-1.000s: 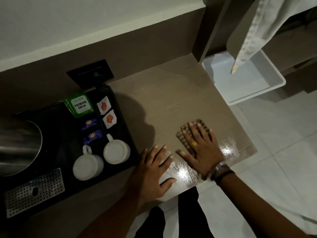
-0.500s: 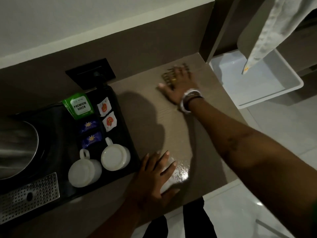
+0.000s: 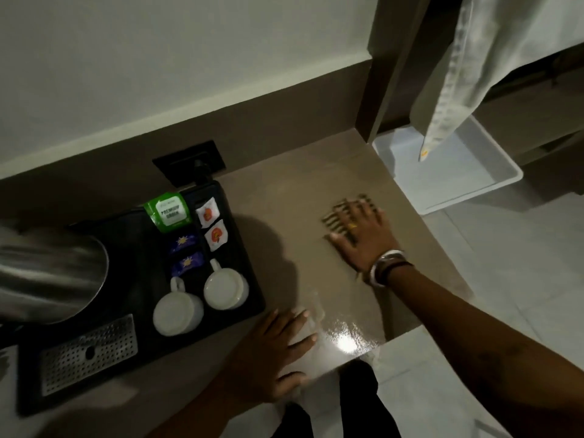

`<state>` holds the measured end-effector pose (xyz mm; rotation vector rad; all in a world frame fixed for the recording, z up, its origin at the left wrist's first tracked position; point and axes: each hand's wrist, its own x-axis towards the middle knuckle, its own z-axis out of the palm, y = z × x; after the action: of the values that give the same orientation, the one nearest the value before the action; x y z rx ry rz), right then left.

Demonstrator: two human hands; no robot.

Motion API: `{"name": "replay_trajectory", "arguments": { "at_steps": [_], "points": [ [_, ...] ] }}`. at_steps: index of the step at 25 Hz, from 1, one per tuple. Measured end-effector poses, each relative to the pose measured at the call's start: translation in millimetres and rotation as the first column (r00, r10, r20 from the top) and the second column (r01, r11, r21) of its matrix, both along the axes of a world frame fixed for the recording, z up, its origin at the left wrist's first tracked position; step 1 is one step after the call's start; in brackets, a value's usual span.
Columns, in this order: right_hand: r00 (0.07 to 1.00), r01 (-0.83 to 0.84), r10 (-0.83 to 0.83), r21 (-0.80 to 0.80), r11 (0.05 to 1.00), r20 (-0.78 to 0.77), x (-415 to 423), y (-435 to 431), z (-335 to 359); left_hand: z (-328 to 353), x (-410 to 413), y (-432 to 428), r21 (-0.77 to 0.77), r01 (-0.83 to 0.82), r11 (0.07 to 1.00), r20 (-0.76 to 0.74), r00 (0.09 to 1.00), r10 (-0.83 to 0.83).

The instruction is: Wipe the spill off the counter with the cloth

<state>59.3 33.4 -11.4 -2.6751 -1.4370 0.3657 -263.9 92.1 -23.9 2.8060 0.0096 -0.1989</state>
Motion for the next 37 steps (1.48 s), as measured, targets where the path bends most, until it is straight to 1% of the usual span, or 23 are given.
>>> {"name": "replay_trajectory", "arguments": {
  "at_steps": [2,4,6,7,9,11,12,13,14,16,18,19,20,21,23,25,27,28,30,32,34,35,37],
  "points": [
    [0.971,0.238,-0.238,0.013,0.971,-0.021,-3.8,-22.3,0.4,4.7,-23.6,8.5,0.056,0.1,0.993,-0.023,0.995,-0.099],
    [0.912,0.41,-0.41,0.005,0.912,-0.023,-34.6,-29.2,-3.0,8.4,-34.7,16.7,0.085,0.142,0.986,-0.045,0.989,-0.138],
    [0.908,0.418,-0.418,-0.012,0.908,-0.007,-82.9,-17.9,-7.5,9.1,-36.5,21.3,0.048,0.137,0.989,-0.054,0.989,-0.135],
    [0.943,0.332,-0.332,-0.006,0.943,-0.01,-108.7,-10.2,-8.0,8.3,-35.4,22.5,0.026,0.14,0.99,-0.052,0.989,-0.139],
    [0.999,0.02,-0.02,-0.001,1.0,-0.04,-149.0,-7.7,-7.6,5.0,-35.2,22.4,-0.005,0.142,0.99,-0.017,0.99,-0.142],
    [0.953,-0.302,0.302,0.009,0.953,-0.033,-151.2,-36.2,-13.6,0.9,-37.5,22.3,-0.046,0.127,0.991,0.019,0.992,-0.126],
    [0.923,-0.383,0.383,0.014,0.924,-0.02,-139.0,-57.6,-14.8,-1.1,-38.9,22.6,-0.05,0.129,0.99,0.033,0.991,-0.127],
    [0.918,-0.397,0.397,0.02,0.918,0.0,-119.5,-78.7,-15.4,-3.6,-39.4,23.4,-0.03,0.136,0.99,0.047,0.99,-0.135],
    [0.938,-0.345,0.344,0.025,0.938,0.037,-94.1,-96.4,-15.2,-5.9,-39.8,23.1,0.005,0.143,0.99,0.06,0.988,-0.143],
    [0.997,-0.031,0.031,0.009,0.999,0.076,-39.1,-111.3,-10.2,-8.0,-40.2,20.5,0.054,0.151,0.987,0.058,0.986,-0.154],
    [0.943,0.328,-0.328,0.008,0.945,0.047,-3.9,-88.8,-2.6,-8.0,-39.6,19.9,0.05,0.142,0.989,0.078,0.986,-0.145],
    [0.902,0.432,-0.433,0.012,0.902,0.014,-2.9,-65.4,0.0,-8.8,-39.0,20.4,0.043,0.138,0.989,0.099,0.985,-0.142],
    [0.888,0.46,-0.46,0.003,0.888,-0.003,-14.3,-42.3,1.2,-9.9,-39.3,20.6,0.032,0.136,0.99,0.113,0.984,-0.138],
    [0.915,0.403,-0.403,-0.004,0.915,0.006,-35.4,-24.9,-1.6,-10.8,-40.1,21.2,0.015,0.132,0.991,0.118,0.984,-0.133],
    [0.995,0.088,-0.089,0.017,0.996,0.047,-97.4,-11.7,-10.2,-11.3,-41.0,22.2,-0.013,0.131,0.991,0.111,0.985,-0.129],
    [0.984,-0.18,0.18,0.01,0.984,0.006,-152.7,-37.5,-17.7,-15.1,-41.2,22.8,-0.036,0.126,0.991,0.108,0.987,-0.121],
    [0.971,-0.238,0.239,0.024,0.971,-0.013,-162.2,-79.8,-20.1,-21.1,-43.0,22.0,-0.046,0.113,0.993,0.11,0.988,-0.107],
    [0.979,-0.204,0.204,0.005,0.979,-0.017,-147.5,-97.0,-15.9,-23.5,-43.8,21.5,-0.048,0.112,0.993,0.112,0.988,-0.106],
    [0.998,0.016,-0.015,-0.018,1.0,0.057,-90.2,-118.1,-11.2,-26.7,-44.3,21.6,-0.044,0.123,0.991,0.13,0.985,-0.117],
    [0.95,0.308,-0.306,-0.039,0.95,0.053,-24.5,-117.6,-1.7,-27.3,-43.0,21.3,-0.036,0.123,0.992,0.151,0.982,-0.117],
    [0.882,0.471,-0.471,-0.014,0.882,-0.001,12.2,-88.4,0.7,-24.6,-42.0,21.4,-0.038,0.118,0.992,0.145,0.983,-0.111],
    [0.867,0.498,-0.498,-0.003,0.867,-0.007,11.1,-66.3,-0.2,-22.3,-40.4,21.2,-0.035,0.118,0.992,0.132,0.985,-0.113],
    [0.926,0.377,-0.377,-0.003,0.926,-0.005,-29.8,-25.6,-7.5,-18.0,-39.8,20.2,-0.025,0.118,0.993,0.102,0.988,-0.114]
  ]
}}
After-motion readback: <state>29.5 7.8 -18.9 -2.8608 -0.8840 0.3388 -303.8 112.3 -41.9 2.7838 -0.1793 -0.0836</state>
